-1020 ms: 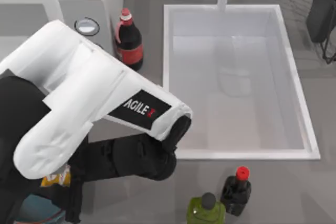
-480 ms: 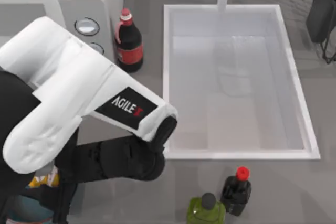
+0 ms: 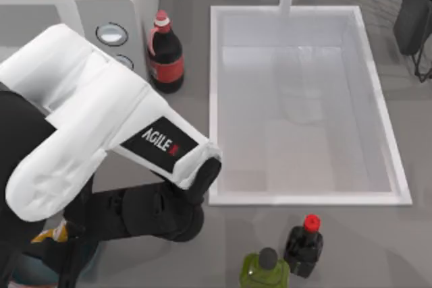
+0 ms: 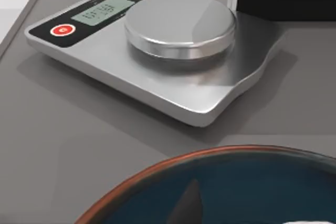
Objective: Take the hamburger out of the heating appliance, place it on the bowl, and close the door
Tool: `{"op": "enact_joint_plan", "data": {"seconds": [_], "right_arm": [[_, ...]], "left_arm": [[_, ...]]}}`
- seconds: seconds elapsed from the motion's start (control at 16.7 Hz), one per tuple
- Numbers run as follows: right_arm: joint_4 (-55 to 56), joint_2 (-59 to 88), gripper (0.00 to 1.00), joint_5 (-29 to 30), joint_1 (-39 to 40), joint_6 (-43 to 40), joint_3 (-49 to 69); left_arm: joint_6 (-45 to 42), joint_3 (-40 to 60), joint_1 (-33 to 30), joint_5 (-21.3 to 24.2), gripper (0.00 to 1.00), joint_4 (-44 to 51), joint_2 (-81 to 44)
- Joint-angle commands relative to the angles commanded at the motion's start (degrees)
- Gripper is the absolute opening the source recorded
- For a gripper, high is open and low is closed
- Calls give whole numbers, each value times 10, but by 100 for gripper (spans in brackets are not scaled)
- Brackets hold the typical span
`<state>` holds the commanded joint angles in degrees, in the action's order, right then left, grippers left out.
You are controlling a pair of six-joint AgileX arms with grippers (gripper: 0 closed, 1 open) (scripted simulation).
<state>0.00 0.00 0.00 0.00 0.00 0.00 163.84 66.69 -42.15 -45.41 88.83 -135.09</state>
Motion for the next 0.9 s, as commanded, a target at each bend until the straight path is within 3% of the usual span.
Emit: {"op": "enact_joint_plan", "data": {"seconds": [0.06, 0.84, 0.9], "right_arm": [[0, 0, 100, 0, 0, 0, 0], [0, 0, 100, 0, 0, 0, 0], [0, 0, 100, 0, 0, 0, 0]], "left_arm": [[0, 0, 0, 0, 0, 0, 0], [0, 0, 0, 0, 98, 0, 0], [0, 0, 0, 0, 100, 0, 0]]}}
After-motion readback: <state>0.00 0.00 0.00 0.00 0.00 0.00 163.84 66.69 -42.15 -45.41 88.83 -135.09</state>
